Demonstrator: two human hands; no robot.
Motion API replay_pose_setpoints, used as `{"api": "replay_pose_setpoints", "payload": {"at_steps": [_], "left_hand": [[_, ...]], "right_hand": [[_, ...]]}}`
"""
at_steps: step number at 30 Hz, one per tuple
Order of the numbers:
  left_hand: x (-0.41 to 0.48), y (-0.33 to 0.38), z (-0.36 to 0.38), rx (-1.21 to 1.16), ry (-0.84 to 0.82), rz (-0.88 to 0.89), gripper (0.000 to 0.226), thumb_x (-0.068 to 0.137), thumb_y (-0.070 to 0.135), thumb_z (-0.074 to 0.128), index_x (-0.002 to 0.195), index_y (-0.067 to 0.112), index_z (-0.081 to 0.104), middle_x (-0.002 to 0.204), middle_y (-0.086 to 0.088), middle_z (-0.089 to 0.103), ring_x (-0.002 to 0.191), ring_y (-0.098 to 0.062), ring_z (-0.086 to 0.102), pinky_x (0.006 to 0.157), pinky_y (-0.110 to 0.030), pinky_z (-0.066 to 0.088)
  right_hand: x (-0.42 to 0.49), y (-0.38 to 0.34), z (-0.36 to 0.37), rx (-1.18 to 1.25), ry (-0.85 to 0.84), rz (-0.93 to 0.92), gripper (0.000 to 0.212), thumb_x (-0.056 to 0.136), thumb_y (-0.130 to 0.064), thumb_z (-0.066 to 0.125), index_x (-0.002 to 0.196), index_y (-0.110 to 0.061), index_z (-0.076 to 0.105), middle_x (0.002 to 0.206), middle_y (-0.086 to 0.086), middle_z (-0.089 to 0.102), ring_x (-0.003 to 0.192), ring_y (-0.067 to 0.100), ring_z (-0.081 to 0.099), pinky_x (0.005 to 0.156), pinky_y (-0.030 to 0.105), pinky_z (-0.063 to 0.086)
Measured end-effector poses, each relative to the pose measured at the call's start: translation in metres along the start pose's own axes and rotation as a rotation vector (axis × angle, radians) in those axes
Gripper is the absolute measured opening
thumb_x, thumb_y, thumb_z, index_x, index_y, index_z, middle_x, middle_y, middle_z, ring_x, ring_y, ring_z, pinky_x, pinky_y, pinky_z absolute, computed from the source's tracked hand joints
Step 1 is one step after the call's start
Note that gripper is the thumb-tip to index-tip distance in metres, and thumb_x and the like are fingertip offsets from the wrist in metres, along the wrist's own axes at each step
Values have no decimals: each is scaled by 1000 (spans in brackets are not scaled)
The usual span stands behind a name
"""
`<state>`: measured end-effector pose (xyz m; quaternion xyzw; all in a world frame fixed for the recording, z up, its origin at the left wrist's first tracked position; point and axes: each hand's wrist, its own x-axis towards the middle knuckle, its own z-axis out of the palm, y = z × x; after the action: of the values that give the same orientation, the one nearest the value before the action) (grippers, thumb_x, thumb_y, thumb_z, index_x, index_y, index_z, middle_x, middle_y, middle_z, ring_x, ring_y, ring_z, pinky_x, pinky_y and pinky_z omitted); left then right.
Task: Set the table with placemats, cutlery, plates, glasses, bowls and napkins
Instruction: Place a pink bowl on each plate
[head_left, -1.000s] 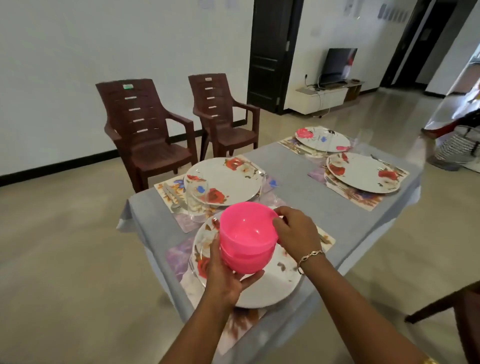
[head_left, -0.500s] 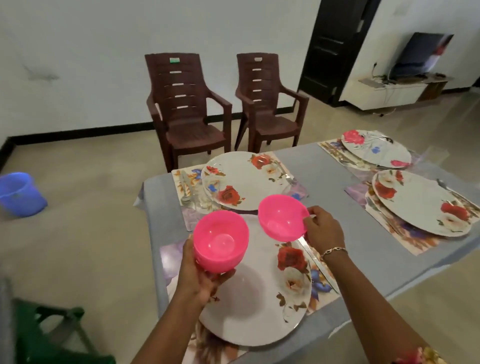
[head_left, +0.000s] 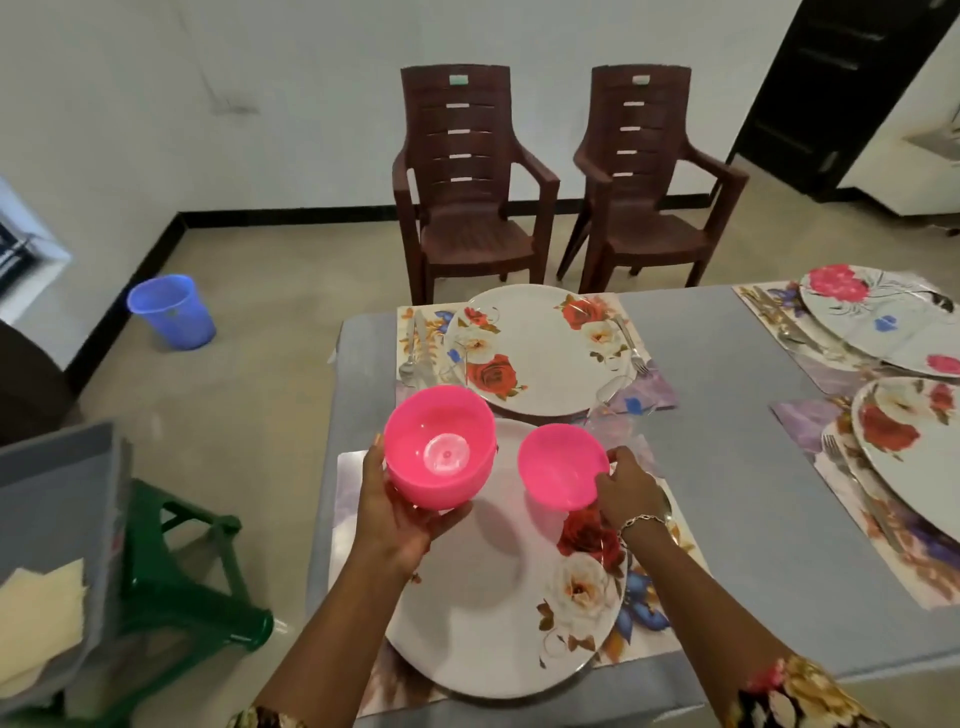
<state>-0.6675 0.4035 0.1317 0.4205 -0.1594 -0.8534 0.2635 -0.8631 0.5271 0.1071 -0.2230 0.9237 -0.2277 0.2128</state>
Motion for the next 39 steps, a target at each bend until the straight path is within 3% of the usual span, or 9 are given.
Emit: {"api": "replay_pose_setpoints", "payload": {"at_steps": [4, 8, 16, 20, 24, 28, 30, 33, 39], "left_hand": [[0, -6, -2, -13, 21, -2, 58, 82, 61, 48, 122, 19, 55, 112, -17, 62, 98, -36, 61, 57, -46, 57], [0, -9, -3, -13, 12, 1, 60, 83, 61, 48, 125, 19, 53, 112, -17, 62, 98, -37, 61, 56, -44, 57], [-5, -13, 2, 65, -32, 7, 57, 83, 58, 48, 125, 19, 53, 114, -17, 62, 98, -36, 62, 57, -45, 57], [-10, -22, 12, 115, -82, -24, 55, 87, 55, 44, 128, 19, 51, 118, -18, 60, 101, -37, 61, 57, -46, 56], [-15, -41, 30, 213, -163, -127, 59, 81, 57, 48, 125, 17, 53, 115, -19, 61, 102, -38, 60, 61, -47, 56], [-16, -71, 49, 327, -255, -259, 75, 70, 60, 55, 131, 17, 50, 123, -21, 58, 108, -40, 58, 61, -47, 56], [-17, -90, 63, 327, -281, -302, 79, 68, 61, 57, 133, 17, 48, 125, -22, 57, 109, -42, 57, 64, -49, 55], [-21, -122, 91, 333, -274, -346, 73, 73, 61, 55, 129, 14, 47, 118, -24, 59, 100, -42, 60, 66, -49, 55], [-24, -203, 156, 505, -325, -368, 64, 83, 63, 46, 124, 14, 54, 114, -19, 63, 96, -37, 63, 65, -42, 55]], "right_hand": [[7, 3, 9, 19, -21, 4, 31, 91, -9, 42, 121, -4, 45, 99, 22, 63, 91, 35, 60, 71, 35, 43], [9, 3, 13, 37, -24, 6, 30, 91, -9, 43, 120, -4, 44, 102, 23, 63, 93, 36, 59, 67, 30, 36], [4, 12, 5, 69, -34, 65, 35, 95, -29, 46, 122, -7, 43, 99, 20, 67, 93, 32, 63, 73, 28, 41], [-11, 23, -10, 144, 95, 81, 30, 92, -31, 51, 116, -13, 48, 97, 18, 67, 87, 37, 64, 81, 42, 52], [-38, 21, -36, 364, 202, 6, 15, 93, -15, 48, 104, -11, 57, 76, 11, 65, 60, 25, 60, 63, 33, 52], [-65, 22, -63, 711, 118, -36, 21, 97, -18, 41, 97, -8, 59, 63, 7, 56, 49, 18, 51, 43, 21, 41], [-74, 30, -79, 675, 119, -80, 22, 96, -30, 43, 92, -15, 59, 65, 6, 58, 51, 17, 55, 43, 21, 44], [-78, 56, -103, 446, 151, -97, 21, 87, -46, 53, 88, -25, 56, 70, 10, 63, 63, 21, 62, 59, 34, 52], [-66, 132, -159, 298, 281, -30, 7, 87, -23, 57, 91, -19, 53, 67, 11, 62, 70, 28, 63, 70, 49, 54]]}}
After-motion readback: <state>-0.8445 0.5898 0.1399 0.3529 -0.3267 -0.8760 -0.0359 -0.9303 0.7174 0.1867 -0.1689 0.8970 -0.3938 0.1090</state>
